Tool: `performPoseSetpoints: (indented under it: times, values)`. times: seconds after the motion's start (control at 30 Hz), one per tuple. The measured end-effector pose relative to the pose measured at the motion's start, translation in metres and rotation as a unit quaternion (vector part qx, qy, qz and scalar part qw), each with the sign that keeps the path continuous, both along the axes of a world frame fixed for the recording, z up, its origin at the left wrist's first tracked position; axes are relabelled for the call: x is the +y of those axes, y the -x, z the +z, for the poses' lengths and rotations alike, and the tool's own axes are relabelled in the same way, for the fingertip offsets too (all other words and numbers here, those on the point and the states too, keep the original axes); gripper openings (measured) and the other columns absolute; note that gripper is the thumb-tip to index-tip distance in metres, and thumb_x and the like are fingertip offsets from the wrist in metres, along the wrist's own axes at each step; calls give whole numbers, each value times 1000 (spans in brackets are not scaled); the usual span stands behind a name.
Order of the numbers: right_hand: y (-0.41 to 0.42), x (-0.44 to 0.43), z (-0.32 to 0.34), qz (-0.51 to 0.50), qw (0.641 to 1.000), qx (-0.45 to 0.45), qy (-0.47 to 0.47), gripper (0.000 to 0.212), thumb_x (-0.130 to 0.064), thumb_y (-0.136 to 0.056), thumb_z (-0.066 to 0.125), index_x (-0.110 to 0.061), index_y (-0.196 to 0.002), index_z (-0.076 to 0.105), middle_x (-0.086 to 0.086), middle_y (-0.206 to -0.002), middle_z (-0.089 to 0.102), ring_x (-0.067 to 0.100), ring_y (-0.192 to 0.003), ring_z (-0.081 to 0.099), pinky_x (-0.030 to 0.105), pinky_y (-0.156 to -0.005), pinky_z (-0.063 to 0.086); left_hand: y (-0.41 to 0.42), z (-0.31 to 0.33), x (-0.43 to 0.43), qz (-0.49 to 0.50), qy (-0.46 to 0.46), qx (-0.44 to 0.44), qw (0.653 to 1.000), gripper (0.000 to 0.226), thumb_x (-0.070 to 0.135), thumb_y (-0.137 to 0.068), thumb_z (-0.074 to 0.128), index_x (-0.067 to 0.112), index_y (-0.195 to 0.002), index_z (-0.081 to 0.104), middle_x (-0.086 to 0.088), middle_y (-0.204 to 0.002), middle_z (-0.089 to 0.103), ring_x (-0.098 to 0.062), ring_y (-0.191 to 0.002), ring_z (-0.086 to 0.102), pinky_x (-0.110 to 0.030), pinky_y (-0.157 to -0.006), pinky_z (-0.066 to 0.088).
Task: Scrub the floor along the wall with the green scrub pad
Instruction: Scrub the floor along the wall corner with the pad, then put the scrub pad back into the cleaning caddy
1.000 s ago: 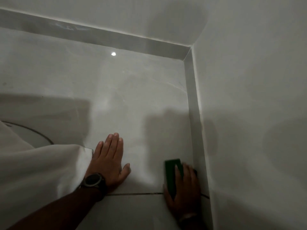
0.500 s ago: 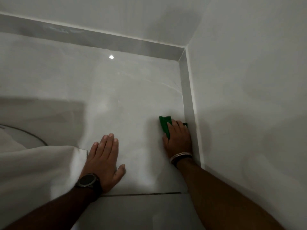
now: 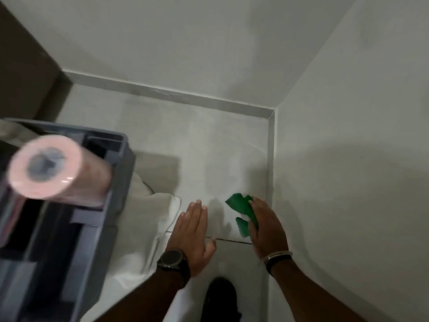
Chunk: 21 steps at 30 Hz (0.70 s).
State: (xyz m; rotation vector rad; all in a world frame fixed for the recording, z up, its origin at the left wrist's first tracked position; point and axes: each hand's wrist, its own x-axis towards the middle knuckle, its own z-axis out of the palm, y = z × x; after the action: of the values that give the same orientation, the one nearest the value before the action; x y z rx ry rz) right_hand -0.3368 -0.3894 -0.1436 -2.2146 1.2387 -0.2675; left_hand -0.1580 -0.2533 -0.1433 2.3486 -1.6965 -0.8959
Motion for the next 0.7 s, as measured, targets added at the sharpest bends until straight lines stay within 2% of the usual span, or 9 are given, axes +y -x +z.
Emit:
performPoseSetpoints:
  times: [0.03, 0.1, 0.2, 0.3, 0.37, 0.43, 0.5, 0.6, 0.7]
  values:
    - [-4, 8, 29, 22, 1000, 6, -7, 50, -32, -89, 40, -11, -132, 54, 11, -137, 57, 30, -127, 51, 47, -107, 43, -2, 35, 8, 11, -4, 0, 1000, 88, 53, -88, 25, 10, -161, 1, -8, -165, -16, -25, -153, -20, -36, -122, -14]
    - [-11, 26, 79, 68, 997, 21, -22, 51, -30, -89, 40, -9, -133, 54, 11, -140, 55, 31, -129, 50, 49, -107, 43, -6, 95, 28, 34, 17, -8, 999, 86, 49, -86, 37, 2, -157, 24, -16, -167, 11, -36, -154, 8, -50, -124, 9]
    - [-37, 55, 144, 139, 989, 41, -16, 52, -26, -85, 41, -7, -131, 56, 13, -139, 55, 34, -127, 52, 42, -108, 34, -25, 168, 71, 63, 32, -15, 997, 80, 44, -84, 51, 0, -150, 41, -21, -159, 36, -41, -146, 31, -62, -112, 32]
    - [-71, 84, 170, 225, 974, 29, 17, 48, -18, -82, 60, -8, -129, 57, 12, -138, 56, 35, -124, 55, 42, -103, 33, -51, 200, 118, 74, 6, -50, 996, 82, 47, -84, 54, 1, -150, 41, -20, -159, 37, -39, -145, 36, -52, -118, 33]
    - [-102, 107, 173, 286, 957, 2, 48, 42, -16, -86, 59, -11, -128, 58, 8, -140, 56, 30, -126, 54, 41, -103, 34, -74, 203, 154, 90, -4, -75, 993, 82, 48, -83, 53, 1, -150, 41, -19, -159, 38, -40, -145, 38, -48, -116, 27]
    - [-135, 131, 168, 350, 934, -15, 67, 42, -23, -87, 52, -13, -126, 61, 5, -140, 56, 26, -128, 53, 40, -105, 34, -97, 193, 189, 116, -16, -91, 989, 84, 49, -86, 51, 6, -155, 33, -15, -163, 28, -36, -149, 30, -47, -119, 17]
    - [-171, 155, 154, 406, 909, -21, 88, 48, -25, -79, 60, -15, -125, 62, 5, -140, 57, 25, -130, 52, 39, -108, 31, -120, 175, 224, 137, -33, -111, 984, 85, 52, -89, 49, 11, -159, 24, -11, -166, 17, -31, -153, 20, -47, -124, 8]
    - [-217, 182, 132, 467, 878, 8, 100, 55, -29, -75, 71, -18, -128, 58, 5, -141, 55, 25, -133, 48, 42, -112, 32, -148, 147, 261, 114, -51, -143, 982, 81, 53, -91, 49, 6, -155, 33, -15, -162, 29, -33, -150, 31, -48, -120, 16]
    - [-247, 199, 112, 522, 840, 68, 131, 52, -38, -83, 58, -21, -131, 52, 4, -141, 54, 26, -134, 45, 47, -114, 33, -172, 119, 281, 109, -48, -164, 979, 80, 58, -93, 45, 6, -154, 35, -17, -160, 32, -34, -148, 34, -53, -122, 24]
